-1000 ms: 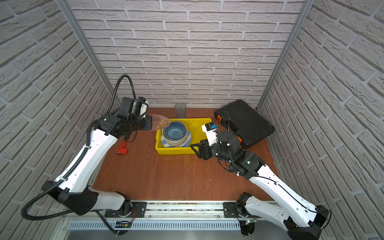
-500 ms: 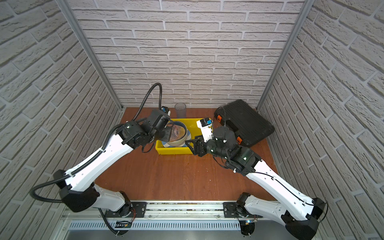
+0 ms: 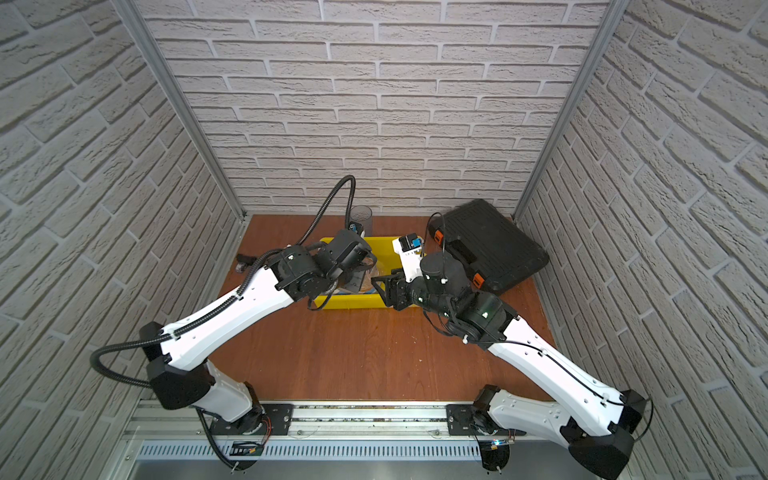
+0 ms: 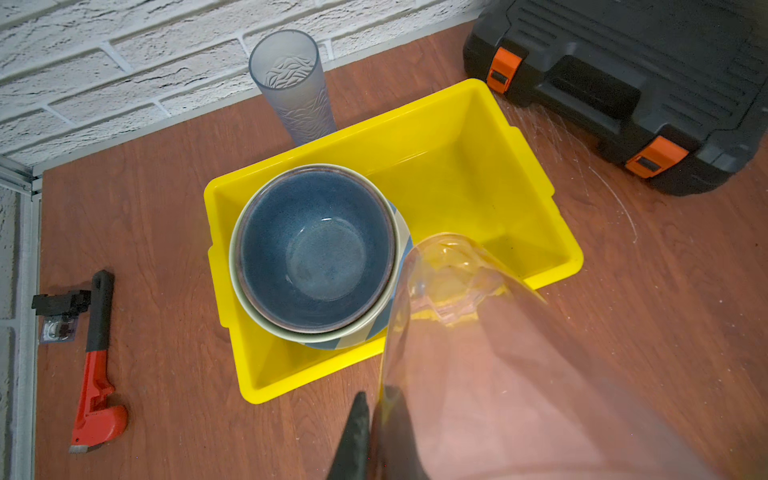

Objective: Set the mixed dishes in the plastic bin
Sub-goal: 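Close the right gripper on the pink cup held by the left gripper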

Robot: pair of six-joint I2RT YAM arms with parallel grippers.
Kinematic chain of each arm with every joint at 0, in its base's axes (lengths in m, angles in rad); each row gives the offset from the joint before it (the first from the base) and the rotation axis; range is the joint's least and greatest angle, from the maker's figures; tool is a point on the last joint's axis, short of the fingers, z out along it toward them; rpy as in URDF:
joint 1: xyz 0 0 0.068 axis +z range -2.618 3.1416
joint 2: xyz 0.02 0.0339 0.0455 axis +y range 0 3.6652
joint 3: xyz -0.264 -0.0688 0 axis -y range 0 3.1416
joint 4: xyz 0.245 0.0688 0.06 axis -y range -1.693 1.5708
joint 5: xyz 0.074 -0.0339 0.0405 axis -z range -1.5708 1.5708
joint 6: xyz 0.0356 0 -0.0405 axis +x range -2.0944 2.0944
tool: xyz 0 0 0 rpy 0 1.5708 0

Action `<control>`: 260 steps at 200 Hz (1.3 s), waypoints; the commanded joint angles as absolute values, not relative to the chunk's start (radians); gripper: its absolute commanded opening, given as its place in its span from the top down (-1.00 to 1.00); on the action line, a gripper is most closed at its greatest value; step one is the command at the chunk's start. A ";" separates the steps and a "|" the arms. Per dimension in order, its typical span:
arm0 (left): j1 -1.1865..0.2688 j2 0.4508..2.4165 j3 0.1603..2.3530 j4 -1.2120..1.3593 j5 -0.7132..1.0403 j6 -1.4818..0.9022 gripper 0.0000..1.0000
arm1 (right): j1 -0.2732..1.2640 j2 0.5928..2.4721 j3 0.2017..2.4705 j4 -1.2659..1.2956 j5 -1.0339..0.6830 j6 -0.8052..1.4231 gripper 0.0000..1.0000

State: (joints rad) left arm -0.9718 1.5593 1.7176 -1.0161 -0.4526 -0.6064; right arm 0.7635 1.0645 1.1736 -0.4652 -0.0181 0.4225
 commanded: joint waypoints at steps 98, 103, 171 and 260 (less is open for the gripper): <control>-1.045 1.526 1.734 -0.915 -0.505 -0.606 1.00 | 0.772 1.112 1.218 -0.567 0.206 0.497 -0.15; -1.049 1.524 1.731 -0.907 -0.502 -0.601 1.00 | 0.772 1.115 1.219 -0.573 0.211 0.498 -0.15; -1.092 1.511 1.714 -0.825 -0.446 -0.562 1.00 | 0.772 1.152 1.250 -0.618 0.239 0.520 0.02; -1.097 1.488 1.698 -0.780 -0.377 -0.564 0.92 | 0.772 1.128 1.238 -0.612 0.254 0.525 0.87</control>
State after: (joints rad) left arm -1.0721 1.5631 1.6756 -0.9142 -0.4618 -0.5575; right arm 0.7898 1.1255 1.2407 -0.6113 0.2146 0.4831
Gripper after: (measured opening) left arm 0.100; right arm 0.121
